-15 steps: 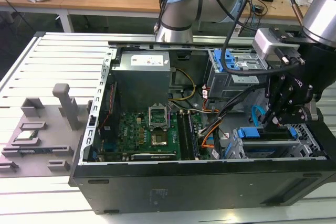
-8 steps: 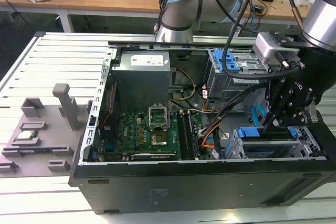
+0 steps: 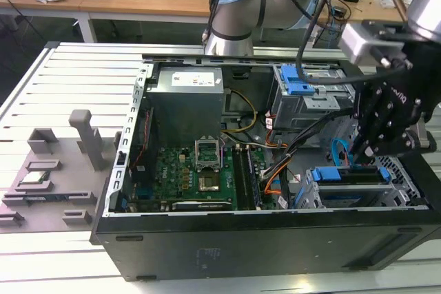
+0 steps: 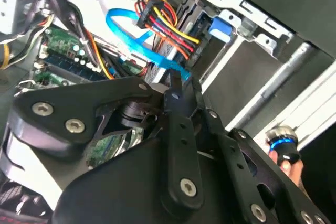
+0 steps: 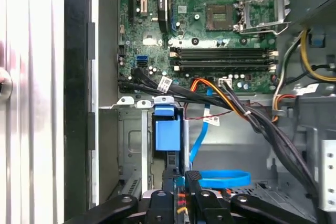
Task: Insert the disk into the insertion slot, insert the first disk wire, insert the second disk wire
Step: 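Insert the second disk wire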
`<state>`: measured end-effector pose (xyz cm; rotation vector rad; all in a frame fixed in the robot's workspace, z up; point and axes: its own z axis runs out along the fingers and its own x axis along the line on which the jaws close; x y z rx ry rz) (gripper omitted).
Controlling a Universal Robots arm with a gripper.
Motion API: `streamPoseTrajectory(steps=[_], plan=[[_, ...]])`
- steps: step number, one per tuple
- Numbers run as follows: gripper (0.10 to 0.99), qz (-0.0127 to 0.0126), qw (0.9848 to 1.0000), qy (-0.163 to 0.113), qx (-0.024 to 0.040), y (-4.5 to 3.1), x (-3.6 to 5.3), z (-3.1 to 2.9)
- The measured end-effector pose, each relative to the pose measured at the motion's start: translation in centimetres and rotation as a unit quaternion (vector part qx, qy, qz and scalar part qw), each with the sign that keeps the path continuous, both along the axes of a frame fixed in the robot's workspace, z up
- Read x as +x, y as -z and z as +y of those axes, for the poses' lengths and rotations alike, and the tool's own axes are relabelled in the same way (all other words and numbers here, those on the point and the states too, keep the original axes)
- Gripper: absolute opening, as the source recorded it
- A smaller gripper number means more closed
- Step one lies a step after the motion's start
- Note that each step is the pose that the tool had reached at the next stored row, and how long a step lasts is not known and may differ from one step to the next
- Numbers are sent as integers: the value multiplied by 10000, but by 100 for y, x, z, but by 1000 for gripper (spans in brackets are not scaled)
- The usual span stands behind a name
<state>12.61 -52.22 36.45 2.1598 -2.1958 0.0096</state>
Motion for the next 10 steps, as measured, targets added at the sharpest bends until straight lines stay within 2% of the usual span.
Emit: streamPoseTrajectory(steps=[2,4,7,10], plan=[[227,0,10000,0,0,-52,0,22],[106,0,10000,0,0,-104,0,38],[106,0,10000,0,7,-167,0,46],[106,0,10000,0,10,-168,0,46]])
